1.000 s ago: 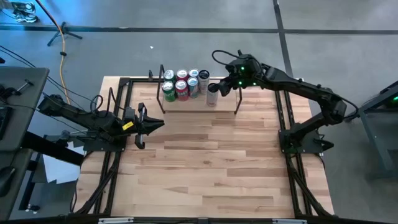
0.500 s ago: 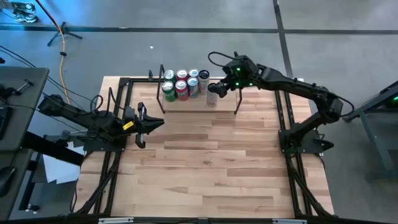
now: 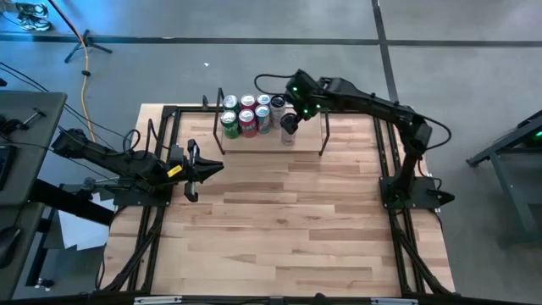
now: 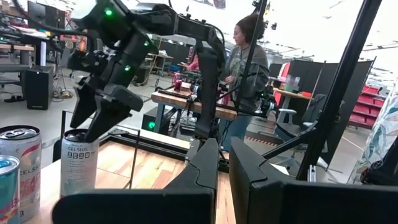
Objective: Place canned beverage on shelf
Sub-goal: Put the white pink soda can on the shelf aligned with the white pink soda can
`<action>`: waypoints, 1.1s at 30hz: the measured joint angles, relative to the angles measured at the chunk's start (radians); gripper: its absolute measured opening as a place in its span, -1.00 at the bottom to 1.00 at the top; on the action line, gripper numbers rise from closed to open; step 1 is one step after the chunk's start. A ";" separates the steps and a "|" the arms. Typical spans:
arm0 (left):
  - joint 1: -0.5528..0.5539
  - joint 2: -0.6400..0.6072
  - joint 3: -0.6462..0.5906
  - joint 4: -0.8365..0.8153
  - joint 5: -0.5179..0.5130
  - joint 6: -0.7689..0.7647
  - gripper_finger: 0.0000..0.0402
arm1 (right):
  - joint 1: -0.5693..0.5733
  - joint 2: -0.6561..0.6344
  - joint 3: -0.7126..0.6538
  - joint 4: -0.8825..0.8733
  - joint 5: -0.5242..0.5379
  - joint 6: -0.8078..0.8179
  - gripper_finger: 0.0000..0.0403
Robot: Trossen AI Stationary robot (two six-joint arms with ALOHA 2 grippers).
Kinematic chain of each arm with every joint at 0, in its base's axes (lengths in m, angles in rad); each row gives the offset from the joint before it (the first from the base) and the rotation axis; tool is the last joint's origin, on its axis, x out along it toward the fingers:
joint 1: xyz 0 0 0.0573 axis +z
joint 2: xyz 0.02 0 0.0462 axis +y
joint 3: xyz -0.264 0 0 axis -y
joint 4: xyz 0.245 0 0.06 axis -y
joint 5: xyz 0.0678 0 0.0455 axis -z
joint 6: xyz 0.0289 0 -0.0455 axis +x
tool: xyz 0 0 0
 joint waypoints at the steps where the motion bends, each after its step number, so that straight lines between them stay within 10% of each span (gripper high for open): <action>1: 0.000 0.000 0.000 0.000 0.000 0.000 -1.00 | 0.000 0.018 0.025 -0.023 -0.008 -0.003 0.95; 21: 0.000 0.000 0.000 0.000 0.000 0.000 -1.00 | 0.000 0.100 0.083 -0.122 0.022 -0.026 0.93; 33: 0.000 0.000 0.000 0.000 -0.001 0.001 -1.00 | 0.005 0.111 0.083 -0.107 0.020 0.050 0.48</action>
